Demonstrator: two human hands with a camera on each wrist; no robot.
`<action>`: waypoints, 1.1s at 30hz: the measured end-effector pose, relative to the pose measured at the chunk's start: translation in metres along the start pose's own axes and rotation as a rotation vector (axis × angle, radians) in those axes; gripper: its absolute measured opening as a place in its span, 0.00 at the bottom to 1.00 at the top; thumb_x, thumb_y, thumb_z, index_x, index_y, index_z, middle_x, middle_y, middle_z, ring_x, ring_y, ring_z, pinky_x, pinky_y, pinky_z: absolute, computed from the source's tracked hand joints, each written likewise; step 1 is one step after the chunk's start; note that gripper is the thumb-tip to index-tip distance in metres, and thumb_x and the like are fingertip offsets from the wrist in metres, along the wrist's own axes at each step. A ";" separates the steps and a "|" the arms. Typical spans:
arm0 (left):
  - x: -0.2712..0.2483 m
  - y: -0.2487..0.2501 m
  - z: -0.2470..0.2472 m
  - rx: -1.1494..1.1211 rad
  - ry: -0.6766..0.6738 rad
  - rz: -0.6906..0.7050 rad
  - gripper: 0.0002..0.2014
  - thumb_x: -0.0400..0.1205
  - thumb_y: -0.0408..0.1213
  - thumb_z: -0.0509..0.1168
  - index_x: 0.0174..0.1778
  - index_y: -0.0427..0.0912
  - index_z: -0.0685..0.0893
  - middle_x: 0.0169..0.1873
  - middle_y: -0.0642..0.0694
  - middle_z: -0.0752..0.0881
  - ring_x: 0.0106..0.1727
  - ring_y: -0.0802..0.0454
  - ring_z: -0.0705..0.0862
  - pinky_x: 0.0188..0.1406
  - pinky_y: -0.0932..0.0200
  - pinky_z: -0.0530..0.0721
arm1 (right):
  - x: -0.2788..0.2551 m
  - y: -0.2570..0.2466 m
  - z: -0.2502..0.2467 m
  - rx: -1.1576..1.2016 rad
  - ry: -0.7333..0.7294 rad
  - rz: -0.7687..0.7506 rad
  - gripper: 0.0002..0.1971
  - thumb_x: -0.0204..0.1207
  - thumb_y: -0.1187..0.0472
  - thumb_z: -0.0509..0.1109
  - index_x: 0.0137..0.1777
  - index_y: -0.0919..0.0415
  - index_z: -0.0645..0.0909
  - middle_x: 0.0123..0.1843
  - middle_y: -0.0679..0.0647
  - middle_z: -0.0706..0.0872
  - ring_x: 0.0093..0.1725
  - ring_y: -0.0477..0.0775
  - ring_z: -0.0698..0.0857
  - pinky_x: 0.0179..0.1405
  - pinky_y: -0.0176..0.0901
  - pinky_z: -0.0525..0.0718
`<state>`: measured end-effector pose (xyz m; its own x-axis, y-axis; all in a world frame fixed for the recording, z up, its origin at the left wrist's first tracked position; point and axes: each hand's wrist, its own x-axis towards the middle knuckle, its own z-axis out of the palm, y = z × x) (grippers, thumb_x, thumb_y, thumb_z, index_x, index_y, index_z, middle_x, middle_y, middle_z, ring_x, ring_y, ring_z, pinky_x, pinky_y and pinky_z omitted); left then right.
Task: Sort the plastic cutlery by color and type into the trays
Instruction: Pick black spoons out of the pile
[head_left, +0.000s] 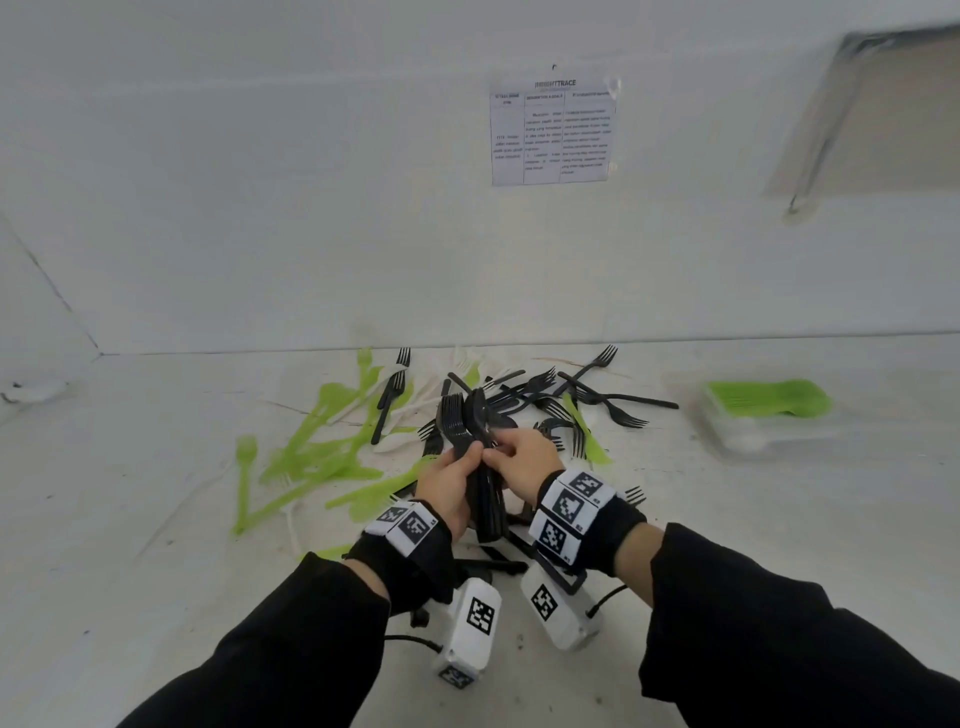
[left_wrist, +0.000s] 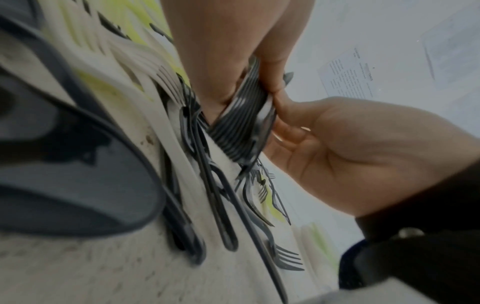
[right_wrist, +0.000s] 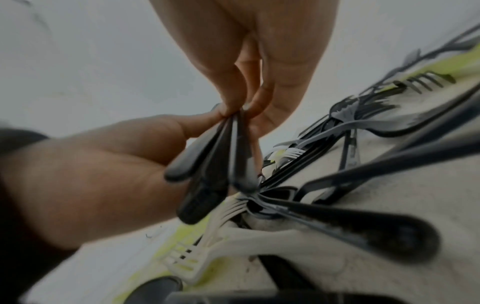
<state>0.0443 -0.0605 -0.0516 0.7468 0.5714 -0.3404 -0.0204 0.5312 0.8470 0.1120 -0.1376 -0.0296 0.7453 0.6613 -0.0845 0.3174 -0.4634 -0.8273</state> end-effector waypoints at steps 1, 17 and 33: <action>-0.002 0.001 0.001 -0.004 -0.021 -0.006 0.12 0.86 0.31 0.56 0.62 0.30 0.78 0.45 0.37 0.86 0.43 0.46 0.85 0.30 0.55 0.88 | 0.001 0.002 0.000 0.066 0.032 0.017 0.15 0.75 0.60 0.69 0.62 0.59 0.83 0.47 0.56 0.88 0.53 0.56 0.86 0.60 0.49 0.83; -0.017 -0.007 0.001 -0.137 0.054 -0.004 0.17 0.88 0.36 0.51 0.69 0.31 0.73 0.51 0.34 0.84 0.47 0.42 0.84 0.53 0.47 0.81 | -0.010 0.011 0.006 0.115 0.007 -0.084 0.16 0.75 0.68 0.69 0.63 0.63 0.82 0.57 0.59 0.88 0.59 0.54 0.85 0.67 0.45 0.79; -0.013 0.008 -0.012 -0.117 0.024 0.047 0.13 0.87 0.32 0.54 0.63 0.31 0.77 0.46 0.35 0.85 0.45 0.44 0.85 0.35 0.55 0.88 | -0.001 -0.009 0.014 0.072 -0.044 -0.097 0.09 0.74 0.62 0.69 0.53 0.59 0.86 0.47 0.58 0.91 0.52 0.55 0.88 0.58 0.54 0.85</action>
<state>0.0260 -0.0563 -0.0453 0.7268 0.6115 -0.3128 -0.1333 0.5723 0.8091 0.1005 -0.1257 -0.0297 0.6865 0.7267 -0.0253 0.3427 -0.3541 -0.8702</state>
